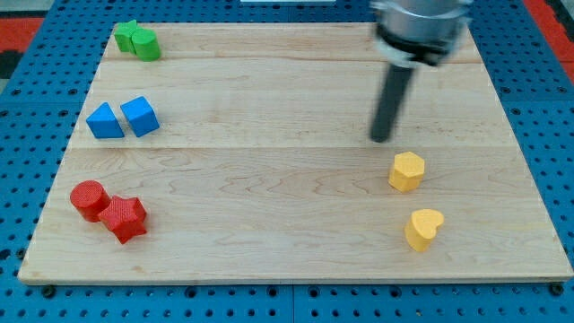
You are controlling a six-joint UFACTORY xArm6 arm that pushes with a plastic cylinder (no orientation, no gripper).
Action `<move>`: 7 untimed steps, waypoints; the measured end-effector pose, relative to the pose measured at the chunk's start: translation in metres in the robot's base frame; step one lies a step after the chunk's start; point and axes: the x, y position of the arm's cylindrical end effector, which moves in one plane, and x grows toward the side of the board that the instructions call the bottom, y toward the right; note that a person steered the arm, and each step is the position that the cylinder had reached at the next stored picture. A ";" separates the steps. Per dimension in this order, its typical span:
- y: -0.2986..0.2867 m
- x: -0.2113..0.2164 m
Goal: Separate the blue blocks
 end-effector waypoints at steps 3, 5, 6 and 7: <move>-0.298 0.033; -0.284 -0.006; -0.252 -0.018; -0.292 -0.025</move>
